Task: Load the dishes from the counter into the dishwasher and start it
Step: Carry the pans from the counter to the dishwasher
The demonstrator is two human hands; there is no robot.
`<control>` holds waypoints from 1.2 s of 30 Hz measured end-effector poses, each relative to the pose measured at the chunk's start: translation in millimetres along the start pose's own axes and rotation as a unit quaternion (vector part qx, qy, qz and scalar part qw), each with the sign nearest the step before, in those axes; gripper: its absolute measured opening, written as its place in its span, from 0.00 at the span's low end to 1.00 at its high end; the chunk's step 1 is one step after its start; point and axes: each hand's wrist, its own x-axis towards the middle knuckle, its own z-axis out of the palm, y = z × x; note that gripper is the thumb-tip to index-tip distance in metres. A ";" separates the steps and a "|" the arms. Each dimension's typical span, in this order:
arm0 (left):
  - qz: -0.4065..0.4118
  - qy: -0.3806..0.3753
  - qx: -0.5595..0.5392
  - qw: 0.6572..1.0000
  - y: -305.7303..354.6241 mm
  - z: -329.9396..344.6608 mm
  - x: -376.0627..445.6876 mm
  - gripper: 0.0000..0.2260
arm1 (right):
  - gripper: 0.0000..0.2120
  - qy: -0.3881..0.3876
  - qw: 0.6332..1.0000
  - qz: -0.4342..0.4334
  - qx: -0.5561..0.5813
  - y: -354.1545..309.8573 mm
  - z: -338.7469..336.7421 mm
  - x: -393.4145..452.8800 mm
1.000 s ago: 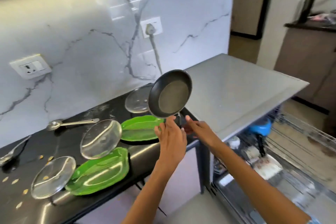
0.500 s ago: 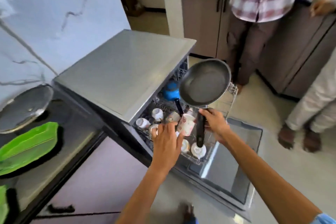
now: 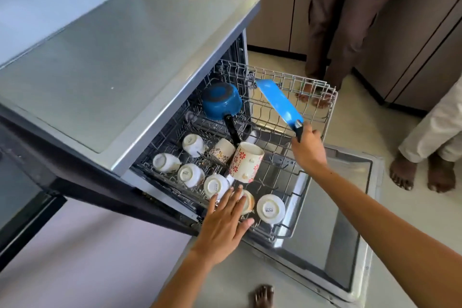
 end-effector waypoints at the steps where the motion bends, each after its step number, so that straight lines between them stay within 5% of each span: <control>1: 0.008 0.008 -0.003 1.000 -2.9 -0.1 4.1 0.27 | 0.23 -0.002 1.000 0.001 -0.027 -2.6 8.7 4.9; 7: -0.007 0.015 -0.005 1.000 -5.0 0.4 16.5 0.28 | 0.34 -0.008 0.989 -0.007 -0.145 -9.7 43.8 25.8; 16: -0.008 0.032 -0.005 0.999 -5.9 6.0 17.0 0.25 | 0.39 -0.069 0.993 -0.039 -0.090 5.7 84.8 33.1; 24: -0.009 0.041 -0.009 0.999 -6.0 7.1 16.5 0.24 | 0.28 -0.079 0.989 -0.055 -0.116 32.8 85.5 29.1; 36: -0.016 0.037 0.008 0.999 -3.8 5.6 17.3 0.24 | 0.28 -0.065 0.981 -0.077 -0.168 37.8 87.0 22.5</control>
